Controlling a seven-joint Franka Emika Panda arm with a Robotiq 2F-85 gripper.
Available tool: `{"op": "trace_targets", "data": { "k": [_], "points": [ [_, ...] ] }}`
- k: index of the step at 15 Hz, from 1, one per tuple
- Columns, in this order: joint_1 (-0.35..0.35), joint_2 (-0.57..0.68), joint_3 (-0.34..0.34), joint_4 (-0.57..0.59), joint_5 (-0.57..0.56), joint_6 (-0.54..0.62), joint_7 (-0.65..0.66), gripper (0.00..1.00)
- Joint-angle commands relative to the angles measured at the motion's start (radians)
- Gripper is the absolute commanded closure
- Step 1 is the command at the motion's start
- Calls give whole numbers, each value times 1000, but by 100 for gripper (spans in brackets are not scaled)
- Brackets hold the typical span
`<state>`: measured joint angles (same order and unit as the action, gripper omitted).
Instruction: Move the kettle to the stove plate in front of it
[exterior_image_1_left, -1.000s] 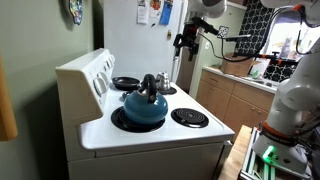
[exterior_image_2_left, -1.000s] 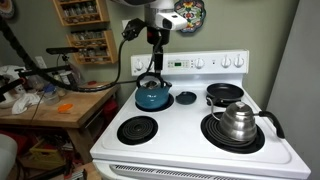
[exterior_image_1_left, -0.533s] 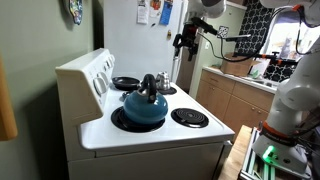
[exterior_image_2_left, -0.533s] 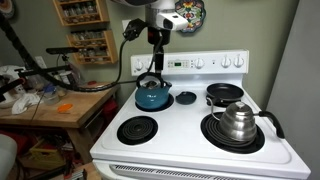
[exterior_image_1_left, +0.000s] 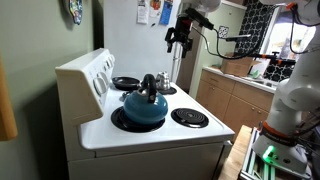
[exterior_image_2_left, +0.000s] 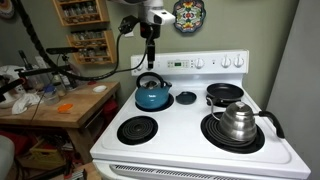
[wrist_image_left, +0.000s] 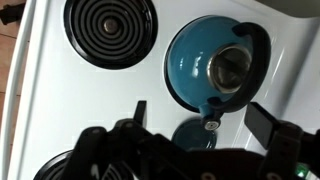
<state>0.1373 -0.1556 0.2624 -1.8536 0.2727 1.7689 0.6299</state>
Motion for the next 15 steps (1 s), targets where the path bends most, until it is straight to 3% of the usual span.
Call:
{"op": "trace_targets", "data": {
  "k": [1, 5, 6, 11, 15],
  "points": [
    [45, 95, 36, 98, -29, -43, 112, 0],
    [89, 169, 49, 142, -68, -46, 137, 0],
    [87, 126, 35, 99, -41, -10, 116, 0],
    [102, 168, 33, 129, -57, -14, 117, 0],
    [128, 213, 47, 121, -72, 173, 141, 0]
  ]
}}
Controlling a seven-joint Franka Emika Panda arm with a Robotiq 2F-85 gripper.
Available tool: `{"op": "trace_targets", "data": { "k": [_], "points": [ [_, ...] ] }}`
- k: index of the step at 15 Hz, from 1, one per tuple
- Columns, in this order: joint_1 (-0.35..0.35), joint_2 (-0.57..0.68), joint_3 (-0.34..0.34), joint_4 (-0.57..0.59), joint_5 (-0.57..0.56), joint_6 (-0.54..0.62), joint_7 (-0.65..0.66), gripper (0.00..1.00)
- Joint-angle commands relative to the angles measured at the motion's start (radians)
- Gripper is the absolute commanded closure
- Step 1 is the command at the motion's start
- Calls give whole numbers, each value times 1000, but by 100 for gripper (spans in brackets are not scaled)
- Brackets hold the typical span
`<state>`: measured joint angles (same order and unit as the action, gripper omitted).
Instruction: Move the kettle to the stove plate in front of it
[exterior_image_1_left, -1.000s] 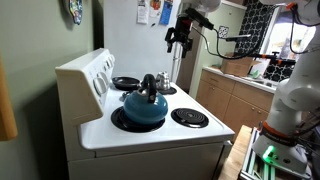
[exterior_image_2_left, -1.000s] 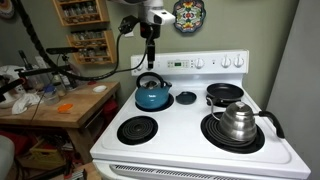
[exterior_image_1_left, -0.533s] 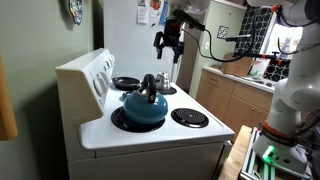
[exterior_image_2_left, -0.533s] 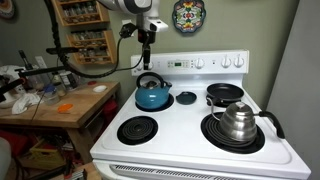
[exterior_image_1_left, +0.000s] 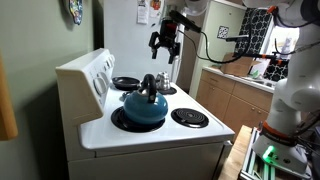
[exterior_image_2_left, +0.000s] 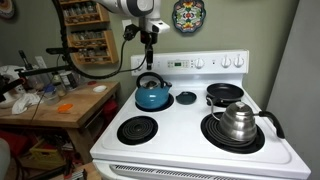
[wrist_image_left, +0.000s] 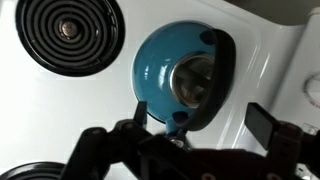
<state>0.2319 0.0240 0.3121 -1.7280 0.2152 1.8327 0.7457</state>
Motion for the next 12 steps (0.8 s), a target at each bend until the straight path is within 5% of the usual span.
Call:
{"op": "trace_targets", "data": {
  "k": [1, 12],
  "points": [
    [40, 45, -3, -10, -1, 154, 23, 0],
    [111, 155, -19, 10, -56, 154, 90, 0]
  ]
}}
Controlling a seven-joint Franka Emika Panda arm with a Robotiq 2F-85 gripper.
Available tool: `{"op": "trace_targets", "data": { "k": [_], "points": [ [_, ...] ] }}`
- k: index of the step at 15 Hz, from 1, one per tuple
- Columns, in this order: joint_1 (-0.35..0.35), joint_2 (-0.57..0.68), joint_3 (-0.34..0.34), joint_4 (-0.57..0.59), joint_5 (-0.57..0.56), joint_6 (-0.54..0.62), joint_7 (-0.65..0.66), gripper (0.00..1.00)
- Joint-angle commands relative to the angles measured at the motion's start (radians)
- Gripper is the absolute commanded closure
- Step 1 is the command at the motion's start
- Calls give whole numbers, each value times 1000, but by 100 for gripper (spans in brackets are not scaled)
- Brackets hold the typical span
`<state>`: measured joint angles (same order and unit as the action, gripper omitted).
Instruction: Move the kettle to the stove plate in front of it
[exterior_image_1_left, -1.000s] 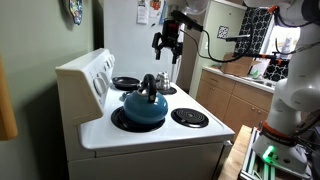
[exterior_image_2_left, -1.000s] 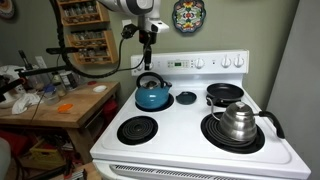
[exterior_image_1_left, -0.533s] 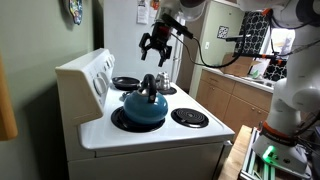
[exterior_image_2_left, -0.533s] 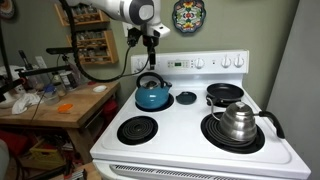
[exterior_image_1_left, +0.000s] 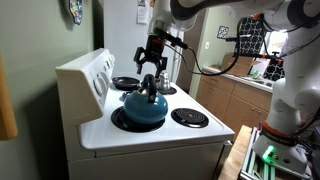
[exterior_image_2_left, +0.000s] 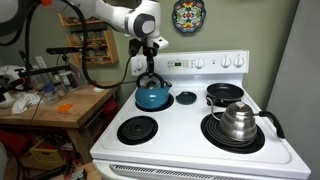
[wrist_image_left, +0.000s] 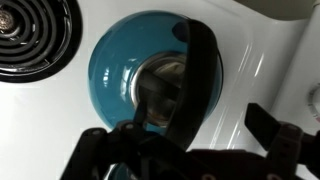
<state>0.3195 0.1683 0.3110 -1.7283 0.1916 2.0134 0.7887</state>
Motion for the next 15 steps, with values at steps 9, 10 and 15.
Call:
{"op": "trace_targets", "data": {
  "k": [9, 10, 15],
  "points": [
    [24, 13, -27, -6, -30, 0, 99, 72],
    [24, 14, -28, -6, -30, 0, 103, 79],
    [25, 22, -30, -8, -30, 0, 116, 100]
  ]
}}
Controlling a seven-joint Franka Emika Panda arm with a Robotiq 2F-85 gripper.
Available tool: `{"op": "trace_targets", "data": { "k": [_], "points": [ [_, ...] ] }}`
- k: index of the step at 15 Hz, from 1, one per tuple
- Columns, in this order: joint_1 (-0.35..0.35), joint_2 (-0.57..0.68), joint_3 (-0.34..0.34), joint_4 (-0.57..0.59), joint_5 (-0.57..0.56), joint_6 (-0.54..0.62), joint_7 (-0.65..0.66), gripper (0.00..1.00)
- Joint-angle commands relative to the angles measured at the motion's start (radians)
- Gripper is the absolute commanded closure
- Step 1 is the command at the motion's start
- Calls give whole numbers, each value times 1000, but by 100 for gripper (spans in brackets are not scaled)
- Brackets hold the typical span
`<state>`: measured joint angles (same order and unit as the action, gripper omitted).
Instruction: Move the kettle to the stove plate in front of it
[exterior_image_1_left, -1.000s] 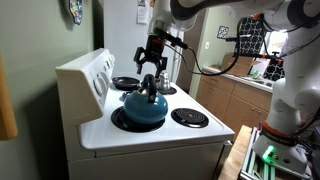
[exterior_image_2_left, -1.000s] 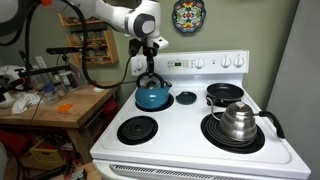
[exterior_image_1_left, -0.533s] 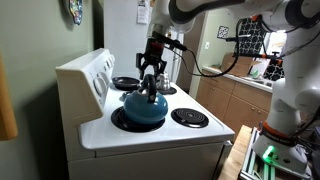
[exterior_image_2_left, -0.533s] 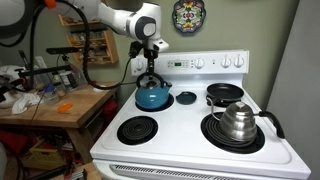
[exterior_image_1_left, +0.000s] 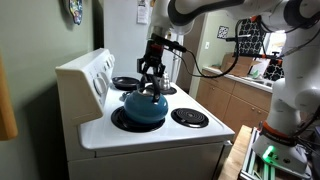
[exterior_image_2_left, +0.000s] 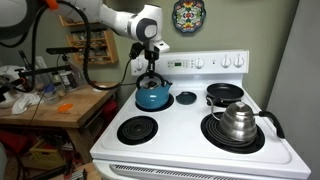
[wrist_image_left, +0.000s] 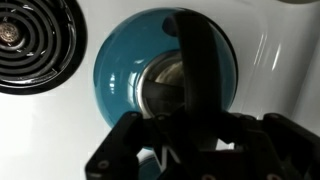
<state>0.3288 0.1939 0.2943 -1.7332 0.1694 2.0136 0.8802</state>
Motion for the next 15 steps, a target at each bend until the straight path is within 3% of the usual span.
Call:
{"op": "trace_targets", "data": {
  "k": [1, 8, 15],
  "points": [
    [16, 0, -14, -3, -8, 1, 24, 100],
    [18, -48, -12, -27, -6, -10, 26, 100],
    [11, -183, -5, -138, 3, -16, 23, 100]
  ]
}}
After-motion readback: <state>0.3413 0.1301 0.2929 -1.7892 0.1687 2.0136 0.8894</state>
